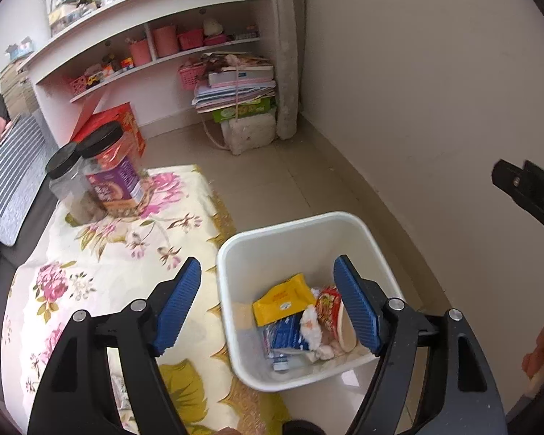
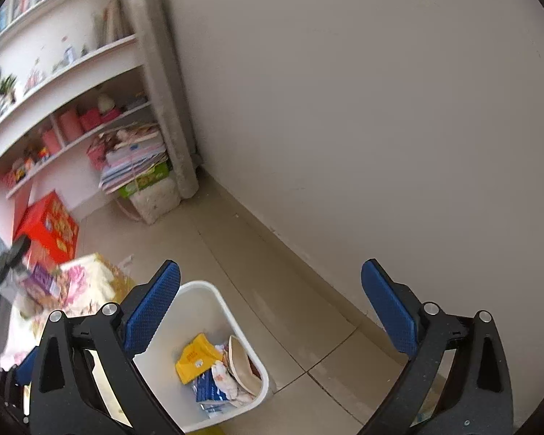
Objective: Collect trash
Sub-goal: 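Grasp the blue biscuit box with the left tool while the right tool grasps the milk carton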
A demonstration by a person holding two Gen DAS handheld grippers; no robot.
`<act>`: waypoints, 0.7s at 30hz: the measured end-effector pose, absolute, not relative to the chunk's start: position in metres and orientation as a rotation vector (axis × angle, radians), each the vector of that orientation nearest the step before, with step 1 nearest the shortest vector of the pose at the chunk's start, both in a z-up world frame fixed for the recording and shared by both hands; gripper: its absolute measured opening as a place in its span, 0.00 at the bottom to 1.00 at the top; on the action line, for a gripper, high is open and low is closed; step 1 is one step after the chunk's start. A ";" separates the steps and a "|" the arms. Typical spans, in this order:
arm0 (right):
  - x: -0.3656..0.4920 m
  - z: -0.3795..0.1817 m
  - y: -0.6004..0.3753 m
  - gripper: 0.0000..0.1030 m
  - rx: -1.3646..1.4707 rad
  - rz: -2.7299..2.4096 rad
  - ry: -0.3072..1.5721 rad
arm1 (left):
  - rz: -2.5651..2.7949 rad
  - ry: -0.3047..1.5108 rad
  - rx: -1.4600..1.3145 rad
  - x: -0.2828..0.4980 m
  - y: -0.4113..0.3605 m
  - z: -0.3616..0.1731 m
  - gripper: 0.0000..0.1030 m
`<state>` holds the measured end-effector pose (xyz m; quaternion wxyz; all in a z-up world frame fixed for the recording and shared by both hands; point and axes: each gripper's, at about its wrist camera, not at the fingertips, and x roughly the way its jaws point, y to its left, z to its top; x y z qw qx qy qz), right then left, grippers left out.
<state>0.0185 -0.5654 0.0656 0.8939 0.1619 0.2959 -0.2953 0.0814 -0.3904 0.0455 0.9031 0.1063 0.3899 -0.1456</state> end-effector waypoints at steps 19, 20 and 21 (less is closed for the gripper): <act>0.023 0.038 -0.398 0.93 0.170 -0.277 0.820 | -0.148 0.923 0.248 0.028 -0.213 0.029 0.77; 0.023 0.035 -0.389 0.93 0.170 -0.256 0.833 | -0.139 0.944 0.252 0.025 -0.200 0.025 0.78; 0.023 0.032 -0.380 0.93 0.166 -0.239 0.844 | -0.132 0.965 0.254 0.024 -0.188 0.020 0.78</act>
